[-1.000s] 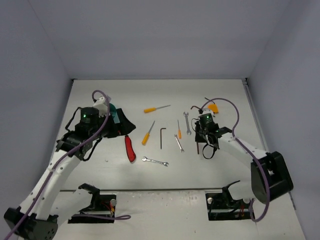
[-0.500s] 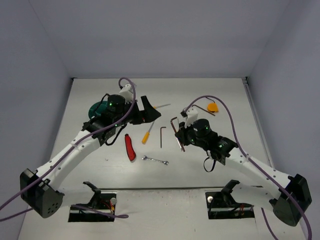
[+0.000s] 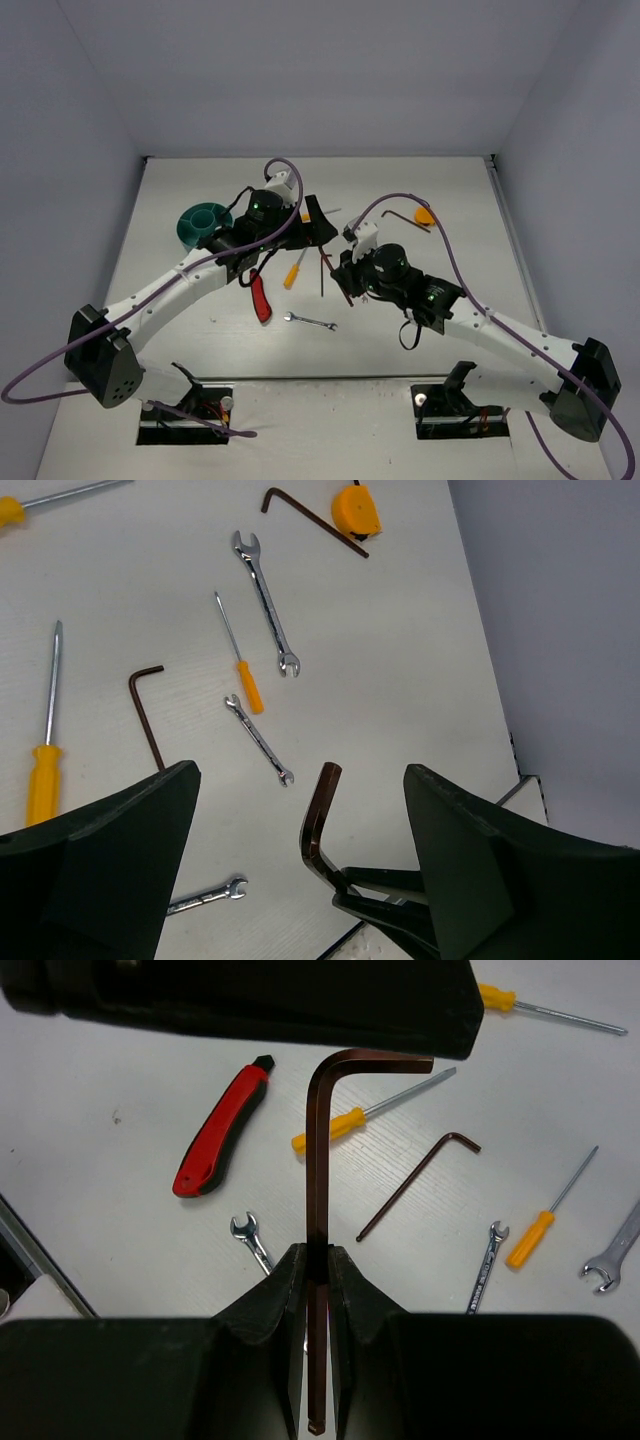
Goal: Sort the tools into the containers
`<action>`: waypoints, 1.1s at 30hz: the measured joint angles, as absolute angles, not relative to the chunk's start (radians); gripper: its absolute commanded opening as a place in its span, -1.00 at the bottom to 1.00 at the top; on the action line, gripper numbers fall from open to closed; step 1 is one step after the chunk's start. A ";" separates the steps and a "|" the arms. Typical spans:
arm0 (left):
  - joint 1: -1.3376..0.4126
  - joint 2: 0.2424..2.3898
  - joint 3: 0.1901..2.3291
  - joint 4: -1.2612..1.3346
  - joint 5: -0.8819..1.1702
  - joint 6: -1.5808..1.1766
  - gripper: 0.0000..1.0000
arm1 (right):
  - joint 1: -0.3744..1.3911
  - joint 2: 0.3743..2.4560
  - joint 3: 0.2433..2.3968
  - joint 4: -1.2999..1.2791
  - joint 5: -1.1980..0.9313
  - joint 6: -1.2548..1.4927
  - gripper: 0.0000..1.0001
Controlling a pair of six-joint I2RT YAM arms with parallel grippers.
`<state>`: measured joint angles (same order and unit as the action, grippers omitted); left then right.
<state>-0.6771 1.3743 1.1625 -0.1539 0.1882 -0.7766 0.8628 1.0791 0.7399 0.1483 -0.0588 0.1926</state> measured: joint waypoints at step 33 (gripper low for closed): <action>-0.720 1.360 1.152 -0.207 0.091 -0.772 -1.00 | 0.885 1.127 0.744 0.231 -0.027 0.206 0.54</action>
